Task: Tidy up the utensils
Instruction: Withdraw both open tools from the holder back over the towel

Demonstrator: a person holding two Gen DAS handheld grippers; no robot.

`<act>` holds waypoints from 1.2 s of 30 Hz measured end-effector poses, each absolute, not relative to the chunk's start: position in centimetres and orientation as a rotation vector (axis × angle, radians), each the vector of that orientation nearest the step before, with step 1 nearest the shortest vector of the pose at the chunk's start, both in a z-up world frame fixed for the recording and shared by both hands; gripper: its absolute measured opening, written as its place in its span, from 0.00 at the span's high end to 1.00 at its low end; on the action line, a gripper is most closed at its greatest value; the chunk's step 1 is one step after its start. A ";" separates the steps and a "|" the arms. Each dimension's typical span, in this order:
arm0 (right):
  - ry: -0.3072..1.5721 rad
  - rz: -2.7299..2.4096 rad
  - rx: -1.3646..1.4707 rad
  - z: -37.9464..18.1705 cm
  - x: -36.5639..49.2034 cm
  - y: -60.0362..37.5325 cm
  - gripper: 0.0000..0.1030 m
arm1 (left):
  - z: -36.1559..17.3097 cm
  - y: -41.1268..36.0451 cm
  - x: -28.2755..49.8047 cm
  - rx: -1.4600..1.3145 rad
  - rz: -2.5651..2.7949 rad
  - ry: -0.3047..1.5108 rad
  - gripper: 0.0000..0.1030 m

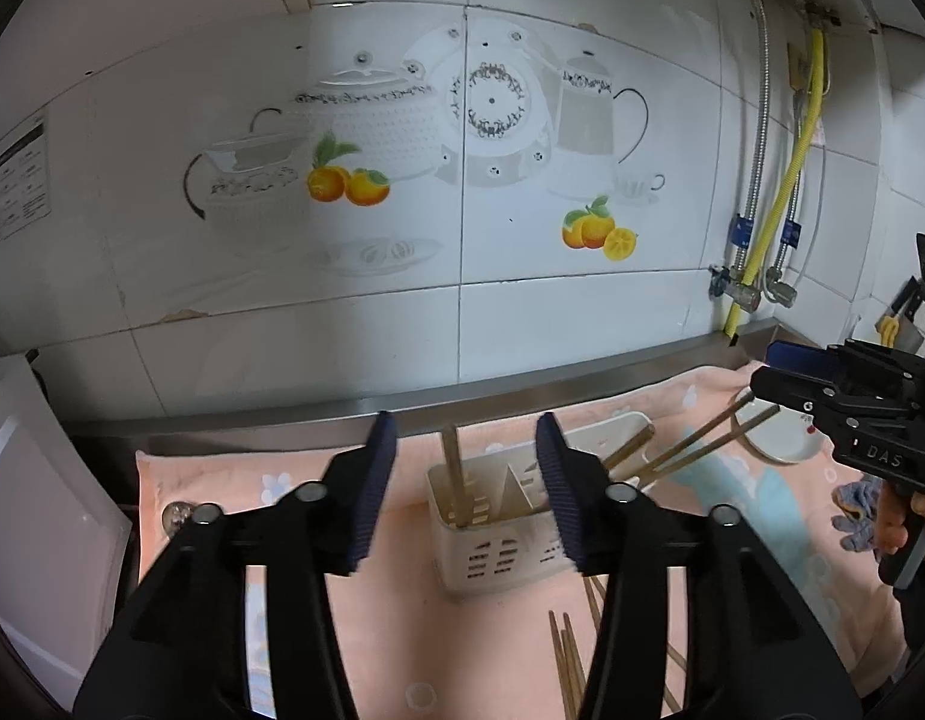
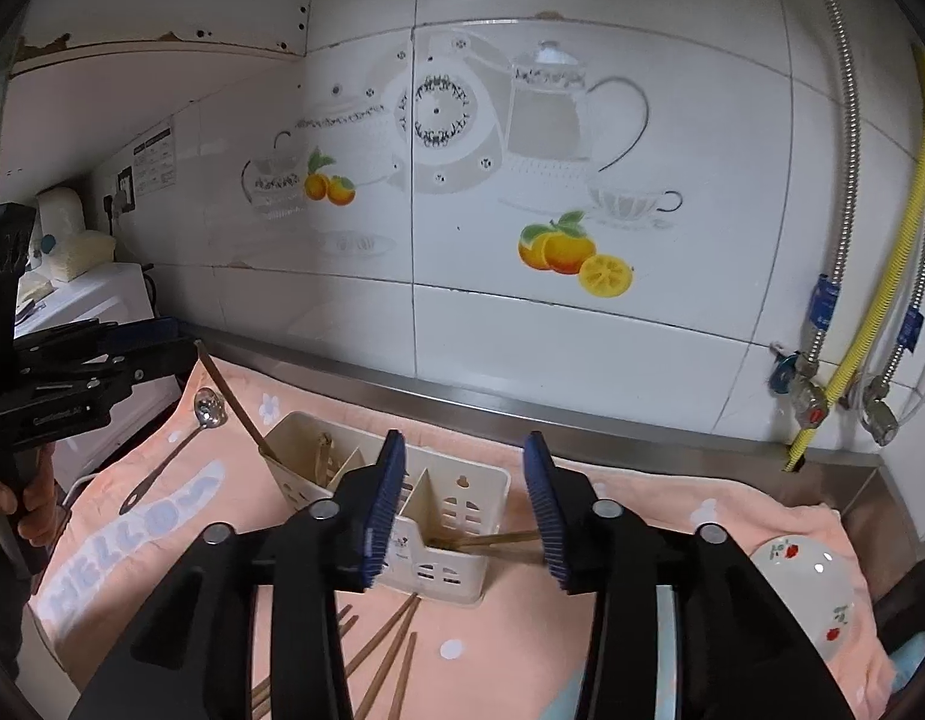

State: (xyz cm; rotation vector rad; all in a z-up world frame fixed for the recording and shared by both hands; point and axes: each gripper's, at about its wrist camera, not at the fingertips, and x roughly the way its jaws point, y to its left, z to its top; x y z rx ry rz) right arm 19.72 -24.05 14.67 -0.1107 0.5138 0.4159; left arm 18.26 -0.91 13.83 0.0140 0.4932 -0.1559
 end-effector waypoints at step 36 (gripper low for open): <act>0.713 0.357 -0.152 -2.3 3.7 -25.0 0.13 | 0.4 1.2 6.4 -0.081 -0.054 0.710 0.05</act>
